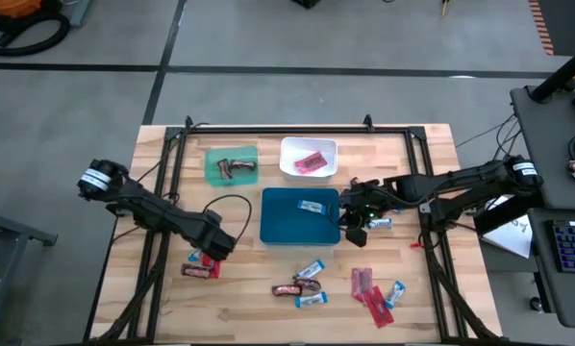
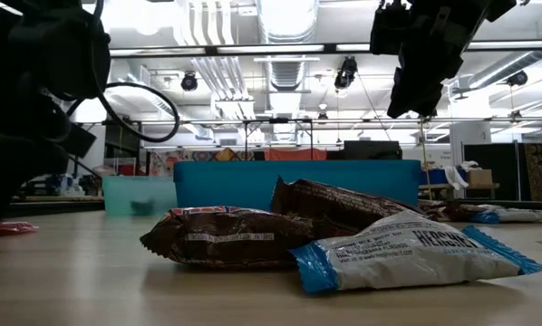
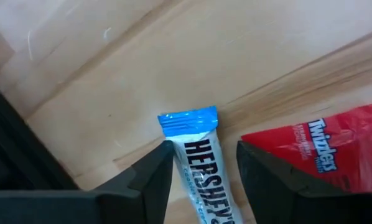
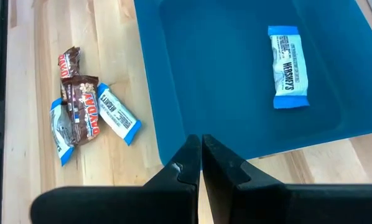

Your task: Sort candy

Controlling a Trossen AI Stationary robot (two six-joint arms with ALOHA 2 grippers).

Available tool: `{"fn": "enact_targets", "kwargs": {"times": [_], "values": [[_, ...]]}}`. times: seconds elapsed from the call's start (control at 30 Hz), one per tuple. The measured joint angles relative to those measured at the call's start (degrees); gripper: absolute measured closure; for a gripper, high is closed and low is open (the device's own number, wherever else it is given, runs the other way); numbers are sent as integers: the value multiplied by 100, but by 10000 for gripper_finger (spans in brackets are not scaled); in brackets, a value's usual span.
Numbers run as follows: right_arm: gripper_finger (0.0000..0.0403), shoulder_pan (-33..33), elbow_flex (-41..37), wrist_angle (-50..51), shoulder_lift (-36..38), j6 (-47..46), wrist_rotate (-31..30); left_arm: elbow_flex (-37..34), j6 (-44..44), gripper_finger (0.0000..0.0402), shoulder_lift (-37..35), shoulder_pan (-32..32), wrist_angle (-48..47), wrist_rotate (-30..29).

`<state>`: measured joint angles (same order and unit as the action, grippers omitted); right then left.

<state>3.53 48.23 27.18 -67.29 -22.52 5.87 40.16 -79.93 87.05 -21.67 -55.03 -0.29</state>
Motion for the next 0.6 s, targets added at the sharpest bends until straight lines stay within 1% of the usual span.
{"fn": "enact_targets", "kwargs": {"times": [0.17,0.27,0.33,0.5,0.6], "values": [[394,0,0,-2,0,0,0,-64,55,245,-3,-2,31,-6],[394,0,0,-6,0,0,-4,-57,168,258,2,-2,45,-13],[394,0,-1,-10,0,0,-8,-55,206,279,4,-2,62,-18],[394,0,0,-24,0,0,-52,16,323,347,20,-2,-112,-75],[394,0,0,-26,0,0,-52,163,498,374,31,2,-238,-156]]}}
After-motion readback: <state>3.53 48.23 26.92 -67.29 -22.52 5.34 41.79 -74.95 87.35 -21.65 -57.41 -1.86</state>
